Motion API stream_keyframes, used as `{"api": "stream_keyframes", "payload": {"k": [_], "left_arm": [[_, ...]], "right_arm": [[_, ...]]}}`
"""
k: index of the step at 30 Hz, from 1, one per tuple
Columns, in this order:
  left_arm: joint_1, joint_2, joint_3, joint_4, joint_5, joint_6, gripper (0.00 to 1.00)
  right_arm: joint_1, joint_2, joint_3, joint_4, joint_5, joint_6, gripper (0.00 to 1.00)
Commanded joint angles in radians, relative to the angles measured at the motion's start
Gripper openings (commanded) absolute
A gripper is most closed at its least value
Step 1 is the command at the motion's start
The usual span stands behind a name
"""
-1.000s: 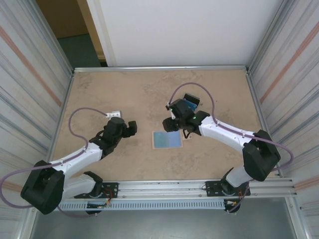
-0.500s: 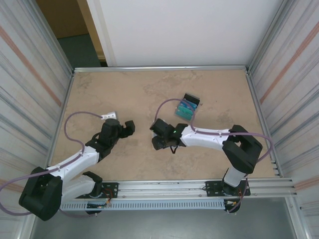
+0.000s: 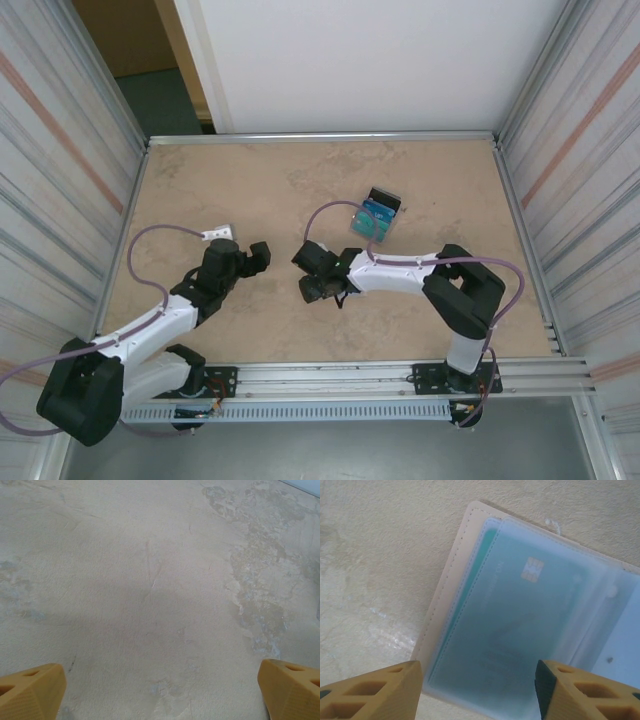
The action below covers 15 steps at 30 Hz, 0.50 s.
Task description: Take the credit cards out of the card holder
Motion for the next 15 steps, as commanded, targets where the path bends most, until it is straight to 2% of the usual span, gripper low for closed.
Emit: {"api": "stream_keyframes", "payload": {"k": [1,10,15], "left_arm": [[0.006,-0.011,-0.009,-0.016,-0.002,-0.013,0.99],[0.007,0.001,-0.001,-0.015,0.005,-0.011,0.99],[0.006,0.003,0.001,-0.017,0.01,-0.009,0.99]], "right_arm": [[-0.005,0.02,0.025,-0.025,0.027,0.016,0.62],[-0.005,0.05,0.008,-0.019,0.016,0.017,0.61],[-0.009,0.048,-0.014,-0.013,0.016,0.019,0.57]]}}
